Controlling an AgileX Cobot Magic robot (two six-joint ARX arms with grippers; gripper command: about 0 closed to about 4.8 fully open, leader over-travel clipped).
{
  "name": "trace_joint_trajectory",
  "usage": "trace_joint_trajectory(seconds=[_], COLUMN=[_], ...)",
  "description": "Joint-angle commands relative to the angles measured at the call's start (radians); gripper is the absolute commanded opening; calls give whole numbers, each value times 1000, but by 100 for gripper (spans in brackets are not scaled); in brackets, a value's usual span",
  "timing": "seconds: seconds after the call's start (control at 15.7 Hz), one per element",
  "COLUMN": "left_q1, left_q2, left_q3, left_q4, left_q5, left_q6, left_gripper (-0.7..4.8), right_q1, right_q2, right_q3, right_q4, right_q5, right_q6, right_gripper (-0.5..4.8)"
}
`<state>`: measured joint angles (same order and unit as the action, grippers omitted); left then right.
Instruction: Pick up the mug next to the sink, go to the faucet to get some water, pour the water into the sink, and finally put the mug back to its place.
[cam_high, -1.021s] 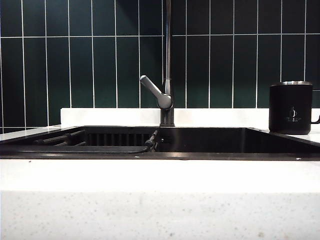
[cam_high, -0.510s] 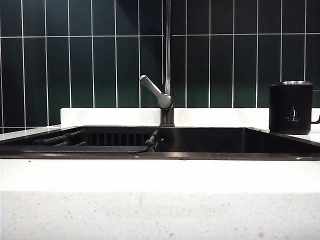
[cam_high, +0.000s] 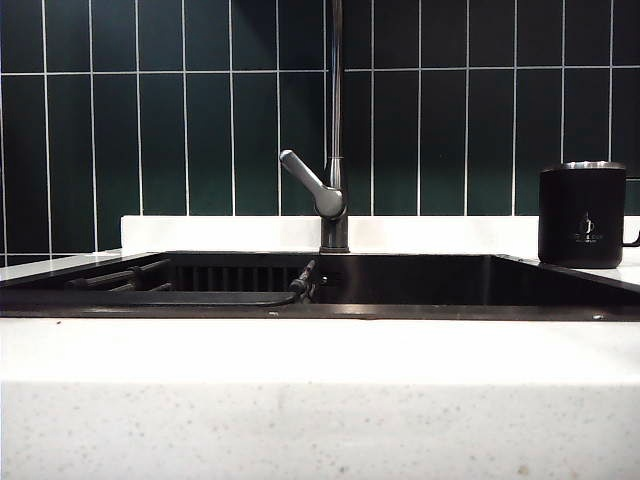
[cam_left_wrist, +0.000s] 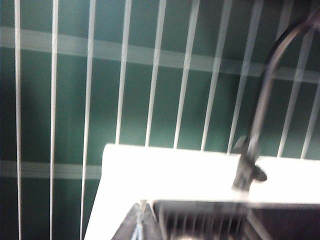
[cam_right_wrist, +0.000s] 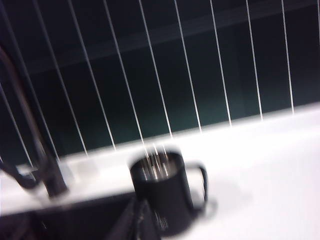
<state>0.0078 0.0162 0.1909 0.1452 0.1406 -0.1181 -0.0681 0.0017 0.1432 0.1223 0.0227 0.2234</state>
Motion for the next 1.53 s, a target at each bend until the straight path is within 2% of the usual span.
trace_joint_trajectory(seconds=[0.06,0.19,0.32,0.45,0.57,0.64,0.7,0.83,0.96,1.15,1.21,1.28,1.34,1.4,1.53], left_q1=[-1,-1,-1,-1,-1,-1,-1,-1,-1,-1,-13,-39,-81,-99,-102], left_q2=[23,90,200,274,317,345,423,539,679,807,835,847,872,891,920], left_q3=[111,166,212,246,246,248,273,299,339,342,342,342,342,342,343], left_q4=[-78,-68,-39,4,116,155,135,132,150,309,328,323,312,314,313], left_q5=[24,20,21,66,88,100,187,295,313,308,299,270,260,265,267], left_q6=[116,137,137,54,9,9,11,17,17,73,76,103,215,222,214], left_gripper=[-3,-4,-4,-5,-5,-4,-3,-2,-2,-2,-2,-2,86,139,139], right_q1=[-1,-1,-1,-1,-1,0,1,0,-1,-2,-2,-2,0,5,4], right_q2=[44,123,225,316,373,389,412,448,518,615,648,668,679,679,718], right_q3=[151,244,313,378,418,421,422,430,469,470,471,471,471,470,470], right_q4=[-163,-216,-220,-245,-254,-246,-249,-272,-333,-332,-337,-343,-336,-320,-228], right_q5=[4,4,5,31,103,132,142,159,236,245,238,219,213,179,181], right_q6=[-182,-306,-328,-328,-329,-328,-325,-297,-301,-280,-264,-266,-265,-265,-255], right_gripper=[-9,-9,-9,-9,-9,-8,-8,-8,-8,-8,3,42,144,160,177])
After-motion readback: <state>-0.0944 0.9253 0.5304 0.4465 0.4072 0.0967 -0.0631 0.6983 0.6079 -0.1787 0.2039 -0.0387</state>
